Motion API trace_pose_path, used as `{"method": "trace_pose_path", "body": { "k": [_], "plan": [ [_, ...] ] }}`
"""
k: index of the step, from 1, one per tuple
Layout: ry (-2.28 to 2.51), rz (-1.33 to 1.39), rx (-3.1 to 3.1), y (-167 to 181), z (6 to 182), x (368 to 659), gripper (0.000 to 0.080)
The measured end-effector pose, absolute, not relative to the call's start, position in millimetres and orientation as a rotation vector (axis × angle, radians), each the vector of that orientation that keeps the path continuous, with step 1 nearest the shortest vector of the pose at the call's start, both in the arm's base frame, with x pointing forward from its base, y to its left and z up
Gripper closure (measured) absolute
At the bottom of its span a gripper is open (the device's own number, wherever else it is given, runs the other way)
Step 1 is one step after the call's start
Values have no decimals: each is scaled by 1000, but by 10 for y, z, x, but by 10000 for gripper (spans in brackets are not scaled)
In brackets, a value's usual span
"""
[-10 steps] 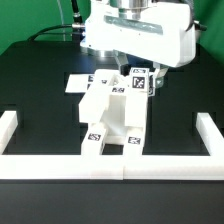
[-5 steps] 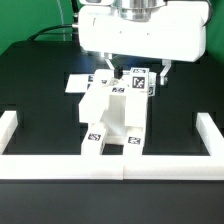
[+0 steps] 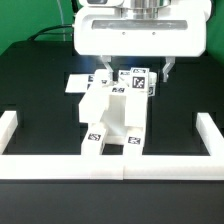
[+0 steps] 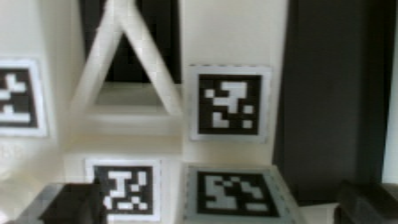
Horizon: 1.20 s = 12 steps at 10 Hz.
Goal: Assemble chair
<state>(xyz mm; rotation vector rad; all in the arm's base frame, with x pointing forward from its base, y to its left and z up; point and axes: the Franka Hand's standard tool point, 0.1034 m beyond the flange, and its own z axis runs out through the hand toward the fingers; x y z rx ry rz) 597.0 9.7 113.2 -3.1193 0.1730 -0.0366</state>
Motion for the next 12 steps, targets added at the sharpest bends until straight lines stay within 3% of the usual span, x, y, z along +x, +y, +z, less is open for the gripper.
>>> {"method": "trace_pose_path", "body": {
  "k": [3, 6, 12],
  "plan": [
    [92, -41, -3131, 95, 1146, 5984, 150],
    [94, -39, -3131, 92, 1142, 5981, 513],
    [656, -35, -3052, 112, 1140, 5980, 513]
  ]
}}
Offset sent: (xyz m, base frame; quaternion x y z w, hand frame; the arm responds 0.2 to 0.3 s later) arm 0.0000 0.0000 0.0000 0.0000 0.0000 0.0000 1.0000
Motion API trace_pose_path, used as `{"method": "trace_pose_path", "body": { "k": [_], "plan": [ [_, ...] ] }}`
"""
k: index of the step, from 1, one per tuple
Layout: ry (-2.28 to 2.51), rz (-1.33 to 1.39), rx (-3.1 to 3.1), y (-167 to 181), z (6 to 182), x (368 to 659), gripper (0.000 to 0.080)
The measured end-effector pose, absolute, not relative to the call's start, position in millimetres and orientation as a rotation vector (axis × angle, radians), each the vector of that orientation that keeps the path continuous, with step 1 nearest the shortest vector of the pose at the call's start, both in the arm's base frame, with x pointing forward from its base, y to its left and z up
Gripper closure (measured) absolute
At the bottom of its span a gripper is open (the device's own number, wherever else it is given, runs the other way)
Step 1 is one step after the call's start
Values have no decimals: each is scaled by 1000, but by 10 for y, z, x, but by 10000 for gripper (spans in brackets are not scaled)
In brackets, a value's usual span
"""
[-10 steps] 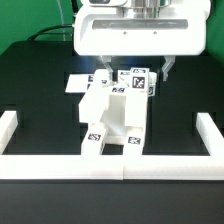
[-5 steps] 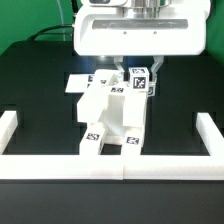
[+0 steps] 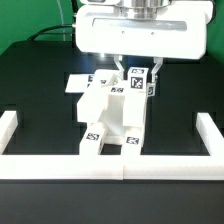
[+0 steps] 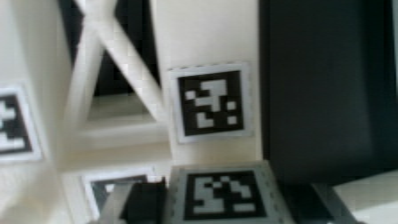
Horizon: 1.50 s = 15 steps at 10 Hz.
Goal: Assemble chair
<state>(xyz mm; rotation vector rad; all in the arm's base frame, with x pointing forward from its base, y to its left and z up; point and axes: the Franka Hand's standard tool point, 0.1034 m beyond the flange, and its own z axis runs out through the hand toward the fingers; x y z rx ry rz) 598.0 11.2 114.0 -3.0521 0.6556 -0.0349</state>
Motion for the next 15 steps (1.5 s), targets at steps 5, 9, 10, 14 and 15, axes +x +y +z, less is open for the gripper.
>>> {"method": "trace_pose_path", "body": {
  "k": [5, 9, 10, 14, 15],
  "plan": [
    [1096, -27, -2911, 135, 1140, 5981, 511],
    [1503, -17, -2713, 159, 1141, 5982, 511],
    [1559, -13, -2676, 167, 1141, 5983, 511],
    [1885, 5, -2443, 199, 1141, 5984, 511],
    [1940, 9, -2396, 208, 1141, 5985, 511]
  ]
}}
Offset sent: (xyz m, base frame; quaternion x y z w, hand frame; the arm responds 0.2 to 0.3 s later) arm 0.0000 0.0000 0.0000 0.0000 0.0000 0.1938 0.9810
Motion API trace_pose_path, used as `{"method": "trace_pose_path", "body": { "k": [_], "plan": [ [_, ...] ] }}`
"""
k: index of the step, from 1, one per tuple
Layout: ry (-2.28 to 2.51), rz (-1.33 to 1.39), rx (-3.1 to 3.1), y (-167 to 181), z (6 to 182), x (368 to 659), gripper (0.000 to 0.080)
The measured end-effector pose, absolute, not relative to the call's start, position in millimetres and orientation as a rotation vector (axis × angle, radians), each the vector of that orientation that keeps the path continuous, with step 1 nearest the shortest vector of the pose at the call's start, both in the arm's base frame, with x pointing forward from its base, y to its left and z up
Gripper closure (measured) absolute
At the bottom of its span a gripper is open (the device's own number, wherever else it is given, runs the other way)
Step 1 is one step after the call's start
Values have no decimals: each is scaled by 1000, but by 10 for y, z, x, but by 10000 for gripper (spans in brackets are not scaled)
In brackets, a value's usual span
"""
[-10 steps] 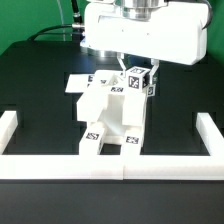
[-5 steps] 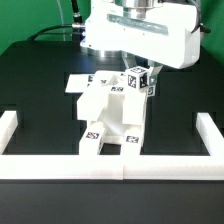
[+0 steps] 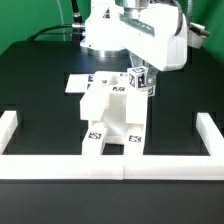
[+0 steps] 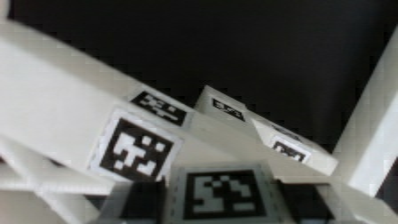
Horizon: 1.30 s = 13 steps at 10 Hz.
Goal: Assemble chair
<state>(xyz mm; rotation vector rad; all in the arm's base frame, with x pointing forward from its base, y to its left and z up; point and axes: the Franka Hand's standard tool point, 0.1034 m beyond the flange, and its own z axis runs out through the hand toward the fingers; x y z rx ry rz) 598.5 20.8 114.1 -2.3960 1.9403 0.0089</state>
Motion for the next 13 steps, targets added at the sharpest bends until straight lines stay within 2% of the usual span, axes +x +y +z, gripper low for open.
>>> {"method": "trace_pose_path", "body": {
  "k": [13],
  "plan": [
    [2609, 103, -1580, 379, 1135, 5985, 511]
  ]
}}
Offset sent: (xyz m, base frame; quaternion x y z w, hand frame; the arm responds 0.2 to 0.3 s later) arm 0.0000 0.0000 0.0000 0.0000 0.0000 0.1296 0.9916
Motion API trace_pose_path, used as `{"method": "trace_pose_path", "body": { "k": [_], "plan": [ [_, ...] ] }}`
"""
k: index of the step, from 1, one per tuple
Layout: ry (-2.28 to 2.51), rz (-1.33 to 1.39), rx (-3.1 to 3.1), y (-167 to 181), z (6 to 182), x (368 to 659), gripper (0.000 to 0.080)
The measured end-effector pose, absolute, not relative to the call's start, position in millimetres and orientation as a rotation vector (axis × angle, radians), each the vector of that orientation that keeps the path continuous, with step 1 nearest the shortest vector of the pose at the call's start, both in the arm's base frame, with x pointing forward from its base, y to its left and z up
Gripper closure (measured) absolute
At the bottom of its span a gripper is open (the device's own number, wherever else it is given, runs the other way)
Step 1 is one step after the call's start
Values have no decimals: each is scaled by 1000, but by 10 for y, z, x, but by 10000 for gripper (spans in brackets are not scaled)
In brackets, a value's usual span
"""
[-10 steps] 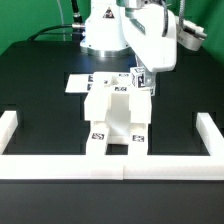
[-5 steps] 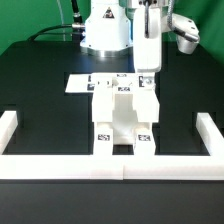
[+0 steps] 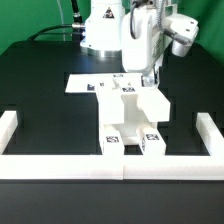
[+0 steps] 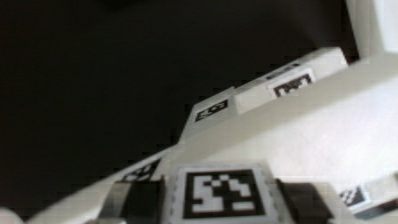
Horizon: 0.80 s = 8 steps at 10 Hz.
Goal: Assemble chair
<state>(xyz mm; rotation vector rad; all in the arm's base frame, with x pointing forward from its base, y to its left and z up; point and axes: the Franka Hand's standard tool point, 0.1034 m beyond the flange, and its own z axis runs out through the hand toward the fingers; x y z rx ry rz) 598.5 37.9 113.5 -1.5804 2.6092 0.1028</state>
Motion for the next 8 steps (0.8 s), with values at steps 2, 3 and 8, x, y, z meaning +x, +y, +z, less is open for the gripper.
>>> {"method": "trace_pose_path", "body": {
  "k": [2, 3, 8],
  "plan": [
    [2640, 117, -1518, 412, 1132, 5984, 511],
    [2618, 115, -1555, 416, 1131, 5984, 511],
    [2319, 153, -1991, 372, 1142, 5941, 159]
  ]
}}
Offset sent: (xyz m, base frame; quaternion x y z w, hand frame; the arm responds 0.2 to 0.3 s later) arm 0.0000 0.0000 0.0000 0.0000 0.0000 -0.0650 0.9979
